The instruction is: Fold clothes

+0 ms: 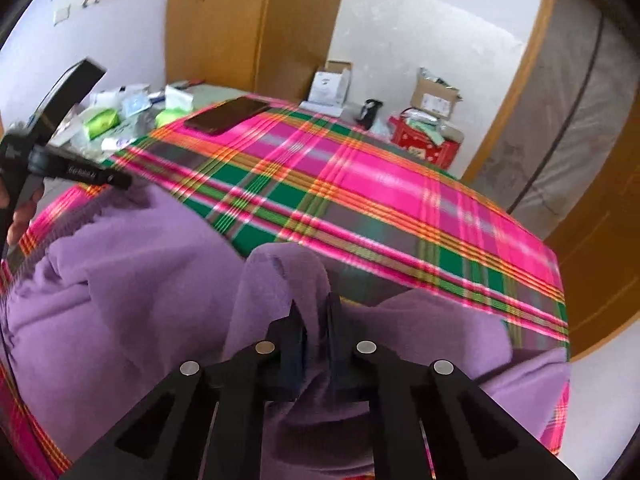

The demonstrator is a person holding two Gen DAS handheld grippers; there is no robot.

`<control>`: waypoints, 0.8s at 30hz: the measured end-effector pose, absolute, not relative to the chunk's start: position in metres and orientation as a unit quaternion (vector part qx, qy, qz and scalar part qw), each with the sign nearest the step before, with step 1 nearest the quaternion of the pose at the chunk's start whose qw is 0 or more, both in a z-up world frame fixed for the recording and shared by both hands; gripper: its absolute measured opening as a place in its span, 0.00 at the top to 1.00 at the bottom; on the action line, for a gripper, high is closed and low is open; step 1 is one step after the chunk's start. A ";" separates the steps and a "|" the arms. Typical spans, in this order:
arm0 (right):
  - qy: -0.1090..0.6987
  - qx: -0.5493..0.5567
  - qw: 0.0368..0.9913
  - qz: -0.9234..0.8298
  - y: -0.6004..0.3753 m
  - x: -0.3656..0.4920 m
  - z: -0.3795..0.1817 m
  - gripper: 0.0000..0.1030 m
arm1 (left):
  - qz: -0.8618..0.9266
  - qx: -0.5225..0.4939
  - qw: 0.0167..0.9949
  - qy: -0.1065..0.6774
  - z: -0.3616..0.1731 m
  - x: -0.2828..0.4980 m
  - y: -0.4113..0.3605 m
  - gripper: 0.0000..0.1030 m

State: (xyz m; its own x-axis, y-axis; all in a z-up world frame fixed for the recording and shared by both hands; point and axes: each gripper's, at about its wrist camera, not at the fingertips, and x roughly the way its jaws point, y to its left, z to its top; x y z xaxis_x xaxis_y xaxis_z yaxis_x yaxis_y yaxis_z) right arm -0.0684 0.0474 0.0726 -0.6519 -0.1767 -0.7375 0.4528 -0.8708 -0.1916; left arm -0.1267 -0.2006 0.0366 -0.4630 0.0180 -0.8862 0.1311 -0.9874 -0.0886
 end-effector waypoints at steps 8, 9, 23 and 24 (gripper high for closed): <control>0.135 0.344 0.120 -0.921 0.094 -0.070 0.106 0.92 | -0.862 0.491 0.060 0.114 0.044 -0.119 -0.224 0.96; 0.131 0.342 0.113 -0.924 0.101 -0.070 0.109 0.92 | -0.863 0.486 0.065 0.119 0.046 -0.117 -0.227 0.96; 0.126 0.347 0.068 -0.927 0.127 -0.083 0.108 0.94 | -0.870 0.450 0.107 0.170 0.055 -0.100 -0.263 0.96; 0.133 0.344 0.066 -0.927 0.125 -0.085 0.108 0.95 | -0.870 0.450 0.107 0.172 0.055 -0.100 -0.262 0.96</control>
